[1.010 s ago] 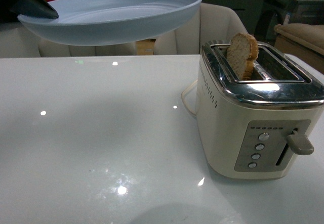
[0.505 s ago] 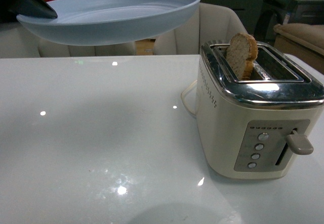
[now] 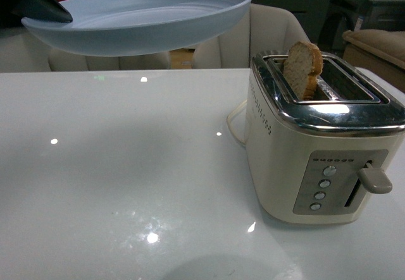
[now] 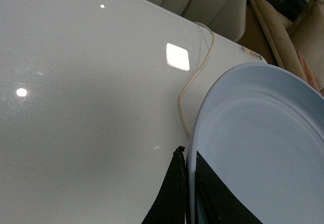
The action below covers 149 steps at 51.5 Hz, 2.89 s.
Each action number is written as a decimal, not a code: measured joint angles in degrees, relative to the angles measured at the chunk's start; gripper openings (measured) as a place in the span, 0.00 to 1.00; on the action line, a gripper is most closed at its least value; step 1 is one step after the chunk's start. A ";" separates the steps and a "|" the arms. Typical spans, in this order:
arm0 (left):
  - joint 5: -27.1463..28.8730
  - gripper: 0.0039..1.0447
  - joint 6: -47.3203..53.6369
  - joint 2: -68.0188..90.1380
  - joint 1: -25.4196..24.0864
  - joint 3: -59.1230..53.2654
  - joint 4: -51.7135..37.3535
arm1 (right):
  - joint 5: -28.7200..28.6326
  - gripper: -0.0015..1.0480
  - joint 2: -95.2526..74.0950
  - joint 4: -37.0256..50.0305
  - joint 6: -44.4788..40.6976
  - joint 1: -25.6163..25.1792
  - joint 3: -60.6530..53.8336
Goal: Left arm holds plate, right arm toasts bread
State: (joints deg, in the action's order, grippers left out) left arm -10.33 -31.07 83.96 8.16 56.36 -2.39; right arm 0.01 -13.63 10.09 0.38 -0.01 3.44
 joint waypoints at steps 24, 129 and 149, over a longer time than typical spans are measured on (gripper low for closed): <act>-0.02 0.02 0.00 0.00 0.00 0.00 -0.02 | -0.02 0.02 13.42 -10.36 -0.04 0.00 -2.73; 5.84 0.02 14.60 2.91 -7.17 1.05 -4.13 | -0.04 0.94 13.42 -10.29 -0.07 0.00 -2.73; 9.53 0.02 14.43 17.70 -13.94 1.57 -9.81 | -0.02 0.94 13.42 -10.29 -0.07 0.00 -2.73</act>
State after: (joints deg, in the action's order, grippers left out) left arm -0.80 -16.64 101.67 -5.78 57.93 -12.21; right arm -0.01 -0.21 -0.21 0.32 -0.01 0.71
